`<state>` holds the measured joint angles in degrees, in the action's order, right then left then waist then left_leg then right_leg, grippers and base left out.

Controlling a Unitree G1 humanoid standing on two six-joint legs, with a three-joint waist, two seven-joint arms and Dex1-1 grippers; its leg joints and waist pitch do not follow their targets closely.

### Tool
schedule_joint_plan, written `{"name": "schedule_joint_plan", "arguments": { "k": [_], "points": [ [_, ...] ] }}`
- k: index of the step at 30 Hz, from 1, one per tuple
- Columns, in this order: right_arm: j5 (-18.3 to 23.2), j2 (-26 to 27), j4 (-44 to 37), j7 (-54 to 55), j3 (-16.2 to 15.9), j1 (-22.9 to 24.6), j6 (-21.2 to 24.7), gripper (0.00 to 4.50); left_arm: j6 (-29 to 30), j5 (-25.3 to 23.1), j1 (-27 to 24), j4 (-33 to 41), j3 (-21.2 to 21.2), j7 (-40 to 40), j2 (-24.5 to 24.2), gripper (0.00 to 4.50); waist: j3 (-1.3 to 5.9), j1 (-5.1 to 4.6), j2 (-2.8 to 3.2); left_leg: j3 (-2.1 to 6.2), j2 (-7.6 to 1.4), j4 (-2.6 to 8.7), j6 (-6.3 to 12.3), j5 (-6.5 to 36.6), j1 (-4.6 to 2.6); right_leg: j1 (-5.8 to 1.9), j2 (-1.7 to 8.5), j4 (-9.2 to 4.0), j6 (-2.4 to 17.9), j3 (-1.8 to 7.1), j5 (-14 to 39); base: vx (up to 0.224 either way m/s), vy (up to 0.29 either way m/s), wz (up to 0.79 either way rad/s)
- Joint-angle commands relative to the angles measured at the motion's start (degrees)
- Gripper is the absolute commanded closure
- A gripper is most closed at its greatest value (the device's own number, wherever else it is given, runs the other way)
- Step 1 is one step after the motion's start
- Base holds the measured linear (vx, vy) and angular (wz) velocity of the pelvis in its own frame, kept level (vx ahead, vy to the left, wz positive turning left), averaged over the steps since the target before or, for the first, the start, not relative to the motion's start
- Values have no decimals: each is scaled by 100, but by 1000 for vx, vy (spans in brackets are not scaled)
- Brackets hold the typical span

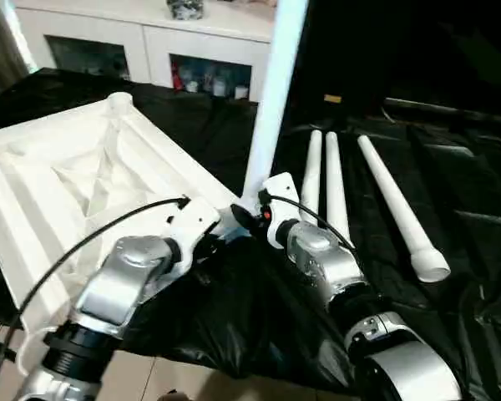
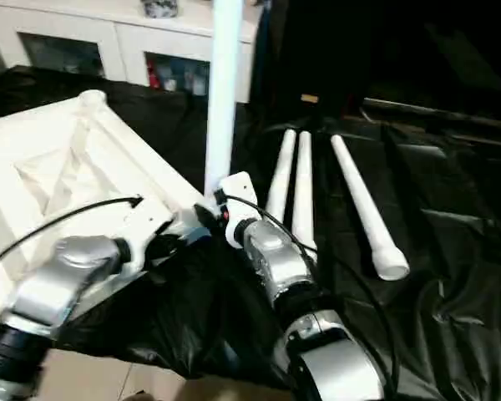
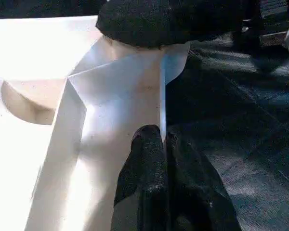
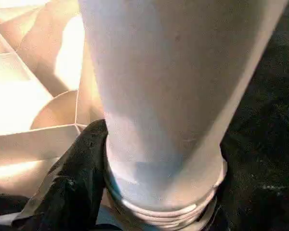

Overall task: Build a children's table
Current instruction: Rotate leg to tighten

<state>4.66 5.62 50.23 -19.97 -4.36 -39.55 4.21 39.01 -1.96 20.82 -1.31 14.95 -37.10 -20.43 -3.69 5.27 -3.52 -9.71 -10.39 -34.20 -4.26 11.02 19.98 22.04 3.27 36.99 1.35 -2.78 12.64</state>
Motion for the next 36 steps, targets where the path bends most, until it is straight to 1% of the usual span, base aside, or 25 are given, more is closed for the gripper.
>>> {"name": "schedule_joint_plan", "arguments": {
  "k": [1, 2, 3, 4, 5, 6, 9, 10, 12, 13, 15, 16, 17, 18, 19, 20, 21, 22, 23, 25, 27, 29, 31, 35, 36],
  "points": [
    [40, 191, 233, -278, -144, -10, 63, 105, -391, 163, 106, 156, 379, -140, 207, 450, 348, -1, 126, 96, -271, 462, -130, 1115, -19, -196, 498, -483, 1018, 315, 823, 0, 0, 0],
    [40, 191, 233, -278, -144, -10, 63, 84, -391, 163, 106, 156, 379, -140, 207, 450, 354, 5, 112, 94, -270, 459, -133, 1135, -24, -201, 501, -476, 1033, 312, 826, 0, 0, 0],
    [0, 140, 214, -316, -176, -12, 12, 84, -448, 169, 96, 166, 395, -217, 148, 450, 350, 4, 115, 97, -271, 463, -136, 1153, -20, -200, 503, -479, 1038, 312, 856, 0, 0, 0],
    [-32, 30, 179, -498, -201, -23, -100, 70, -528, 199, 72, 192, 413, -390, 27, 450, 348, 0, 134, 106, -271, 472, -133, 1223, -15, -204, 500, -488, 1034, 307, 937, 0, 0, 0],
    [-35, 13, 175, -532, -201, -25, -119, 70, -544, 203, 69, 196, 416, -419, 8, 450, 355, 2, 131, 105, -275, 469, -130, 1211, -17, -207, 504, -485, 1039, 309, 914, 0, 0, 0],
    [-55, -77, 68, -714, -259, 10, -117, 70, -632, 237, 48, 217, 429, -556, -65, 450, 358, 8, 151, 106, -274, 462, -121, 1155, -18, -204, 503, -476, 1064, 309, 831, 0, 0, 0],
    [-152, -283, -174, -1081, -417, 112, -106, 70, -758, 268, -1, 270, 438, -805, -203, 450, 353, 17, 141, 96, -276, 461, -88, 1081, -4, -212, 498, -467, 1117, 309, 701, 0, 0, 0],
    [-150, -385, -323, -1292, -475, 179, -77, 70, -806, 293, -19, 285, 438, -921, -263, 450, 353, 21, 169, 99, -276, 460, -94, 1102, -8, -212, 500, -464, 1125, 308, 704, 0, 0, 0],
    [-114, -592, -636, -1693, -568, 324, -35, 70, -940, 329, -47, 299, 439, -1120, -379, 450, 354, 40, 151, 97, -277, 455, -44, 1089, -3, -232, 492, -472, 1092, 310, 652, 0, 0, 0],
    [-2, -892, -1106, -2257, -672, 545, 55, 70, -1053, 402, -82, 311, 433, -1372, -535, 450, 349, 56, 156, 97, -281, 459, -23, 1095, -14, -227, 487, -483, 1091, 308, 648, 0, 0, 0],
    [28, -983, -1234, -2421, -699, 608, 76, 70, -1098, 423, -90, 309, 438, -1442, -586, 450, 352, 70, 148, 93, -285, 454, -3, 1062, -4, -230, 493, -465, 1100, 316, 585, 0, 0, 0],
    [79, -1127, -1430, -2677, -744, 707, 126, 70, -1157, 457, -105, 310, 449, -1557, -666, 450, 346, 90, 142, 100, -285, 464, 9, 1089, -12, -235, 481, -485, 1096, 304, 649, 0, 0, 0],
    [116, -1262, -1595, -2901, -796, 787, 155, 70, -1202, 476, -110, 299, 459, -1664, -742, 450, 343, 98, 161, 98, -285, 461, 7, 1112, -16, -227, 486, -482, 1102, 308, 699, 0, 0, 0],
    [116, -1262, -1595, -2901, -796, 787, 155, 70, -1202, 476, -110, 299, 459, -1664, -742, 450, 339, 95, 150, 94, -290, 464, -2, 1194, -21, -211, 495, -492, 1118, 314, 810, 0, 0, 0],
    [144, -1388, -1739, -3102, -845, 858, 180, 70, -1255, 495, -113, 280, 462, -1778, -812, 450, 335, 93, 156, 96, -291, 473, -17, 1227, -18, -213, 496, -497, 1129, 315, 873, 0, 0, 0],
    [235, -1698, -2068, -3573, -949, 1013, 302, 70, -1393, 550, -121, 215, 457, -2090, -994, 450, 333, 105, 165, 102, -287, 471, -30, 1249, -24, -219, 493, -508, 1112, 313, 962, 0, 0, 0],
    [243, -1722, -2094, -3610, -957, 1025, 313, 70, -1408, 556, -122, 209, 455, -2119, -1009, 450, 336, 127, 157, 95, -293, 459, 16, 1227, -36, -217, 494, -516, 1075, 320, 945, 0, 0, 0],
    [275, -1819, -2198, -3759, -988, 1070, 364, 70, -1480, 588, -126, 180, 447, -2244, -1066, 450, 335, 117, 157, 97, -293, 466, 29, 1219, -25, -212, 489, -505, 1118, 318, 875, 0, 0, 0],
    [278, -1826, -2206, -3770, -991, 1073, 368, 70, -1482, 589, -125, 179, 448, -2252, -1072, 450, 340, 116, 153, 98, -297, 470, 34, 1204, -22, -216, 489, -502, 1131, 315, 851, 0, 0, 0],
    [318, -2051, -2508, -4142, -1116, 1178, 539, 70, -1579, 641, -110, 111, 442, -2543, -1250, 450, 334, 111, 155, 101, -293, 470, 25, 1198, -23, -216, 483, -504, 1158, 309, 864, 0, 0, 0],
    [319, -2066, -2537, -4167, -1123, 1188, 557, 70, -1587, 645, -109, 105, 441, -2564, -1262, 450, 331, 116, 158, 99, -298, 471, 24, 1228, -25, -208, 491, -501, 1145, 315, 911, 0, 0, 0],
    [279, -2154, -2699, -4335, -1204, 1235, 671, 95, -1700, 644, -65, -9, 433, -2689, -1379, 450, 328, 114, 150, 105, -294, 476, -2, 1252, -26, -207, 488, -509, 1153, 311, 965, 0, 0, 0],
    [242, -2157, -2703, -4365, -1236, 1232, 682, 95, -1749, 619, -30, -85, 427, -2704, -1425, 450, 325, 114, 146, 98, -294, 477, -17, 1294, -36, -193, 493, -516, 1158, 314, 1034, 0, 0, 0],
    [231, -2158, -2781, -4434, -1345, 1245, 759, 135, -1811, 623, 17, -203, 388, -2803, -1505, 450, 327, 116, 144, 99, -300, 479, -48, 1262, -38, -194, 498, -507, 1154, 316, 1032, 0, 0, 0],
    [237, -2152, -2785, -4444, -1357, 1248, 769, 141, -1814, 623, 15, -212, 382, -2812, -1512, 450, 331, 119, 118, 97, -299, 478, -45, 1227, -32, -205, 501, -503, 1151, 316, 1000, 0, 0, 0]
  ]
}}
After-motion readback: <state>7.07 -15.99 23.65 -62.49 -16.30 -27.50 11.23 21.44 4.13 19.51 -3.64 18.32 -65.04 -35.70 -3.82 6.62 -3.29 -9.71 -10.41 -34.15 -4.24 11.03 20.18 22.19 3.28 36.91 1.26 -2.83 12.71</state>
